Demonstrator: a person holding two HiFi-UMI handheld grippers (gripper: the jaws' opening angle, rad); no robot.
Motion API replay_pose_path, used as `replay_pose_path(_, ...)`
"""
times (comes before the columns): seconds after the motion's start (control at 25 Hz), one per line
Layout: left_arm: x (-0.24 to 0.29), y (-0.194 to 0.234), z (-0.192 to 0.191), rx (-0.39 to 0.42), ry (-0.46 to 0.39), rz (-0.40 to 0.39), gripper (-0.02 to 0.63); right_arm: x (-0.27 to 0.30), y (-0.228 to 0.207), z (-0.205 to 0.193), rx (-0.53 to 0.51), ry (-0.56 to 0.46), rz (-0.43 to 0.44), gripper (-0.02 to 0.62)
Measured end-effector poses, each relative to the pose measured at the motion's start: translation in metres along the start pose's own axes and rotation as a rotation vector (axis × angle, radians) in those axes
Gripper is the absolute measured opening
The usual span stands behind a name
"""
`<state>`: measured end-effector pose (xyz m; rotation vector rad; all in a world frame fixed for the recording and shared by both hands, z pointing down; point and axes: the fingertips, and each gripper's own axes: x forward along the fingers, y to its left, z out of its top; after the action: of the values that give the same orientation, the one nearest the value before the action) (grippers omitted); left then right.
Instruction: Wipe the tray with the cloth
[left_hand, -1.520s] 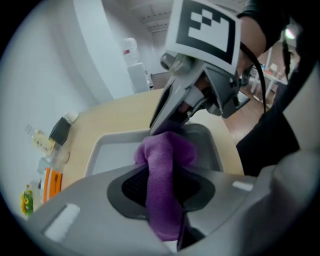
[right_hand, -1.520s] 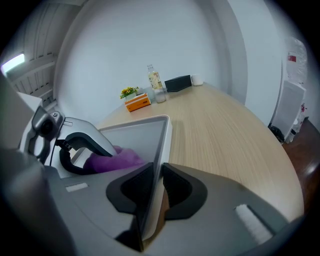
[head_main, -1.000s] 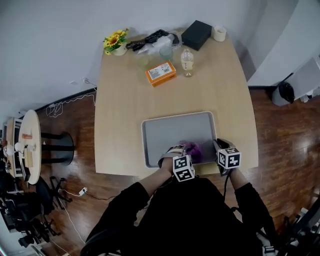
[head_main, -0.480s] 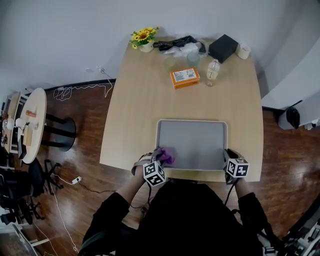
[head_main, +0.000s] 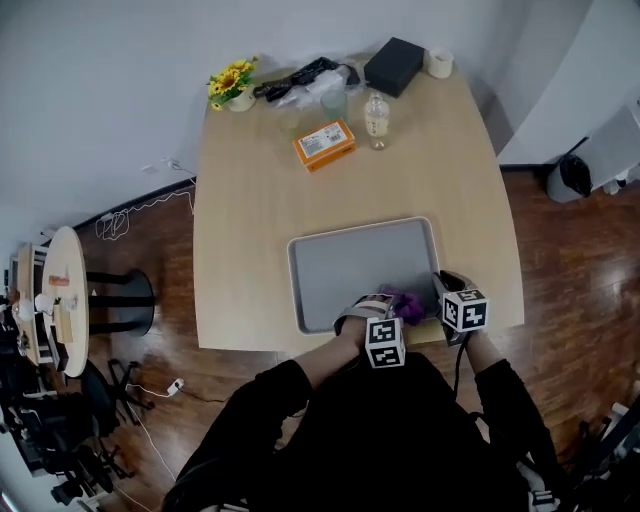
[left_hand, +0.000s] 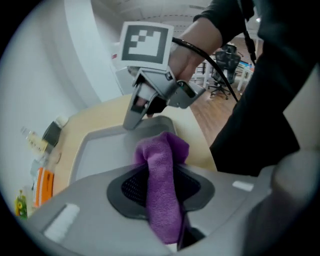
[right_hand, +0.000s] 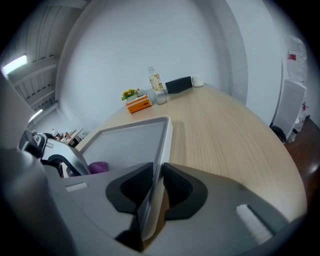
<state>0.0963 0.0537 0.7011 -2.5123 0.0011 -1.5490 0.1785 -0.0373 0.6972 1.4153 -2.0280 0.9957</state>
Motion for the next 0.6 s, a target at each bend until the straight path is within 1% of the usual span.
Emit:
replay_pose_path(0.08, 0.018, 0.004, 0.034, 0.045, -0.014, -0.044, 0.094, 0.0, 0.001, -0.002, 0.006, -0.011, 0.005, 0.067)
replay_pose_path(0.12, 0.025, 0.005, 0.045, 0.059, -0.011, -0.065, 0.094, 0.001, 0.002, -0.003, 0.01, -0.014, 0.009, 0.067)
replay_pose_path(0.2, 0.032, 0.007, 0.056, 0.077, 0.009, -0.104, 0.095, 0.002, 0.004, -0.004, 0.018, -0.019, 0.021, 0.067)
replay_pose_path(0.32, 0.032, 0.007, 0.057, 0.072, 0.006, -0.148, 0.097, 0.001, 0.003, -0.004, 0.034, -0.021, 0.038, 0.068)
replay_pose_path(0.4, 0.031, 0.016, 0.05, 0.082, 0.014, -0.153, 0.097, 0.0, 0.002, -0.005, 0.041, -0.022, 0.047, 0.068)
replay_pose_path(0.52, 0.031, 0.051, 0.037, 0.102, 0.049, -0.142, 0.101, -0.001, 0.003, -0.005, 0.055, -0.02, 0.058, 0.069)
replay_pose_path(0.6, 0.033, 0.084, 0.03, 0.085, 0.063, -0.106, 0.103, -0.001, 0.003, -0.006, 0.044, -0.016, 0.059, 0.069)
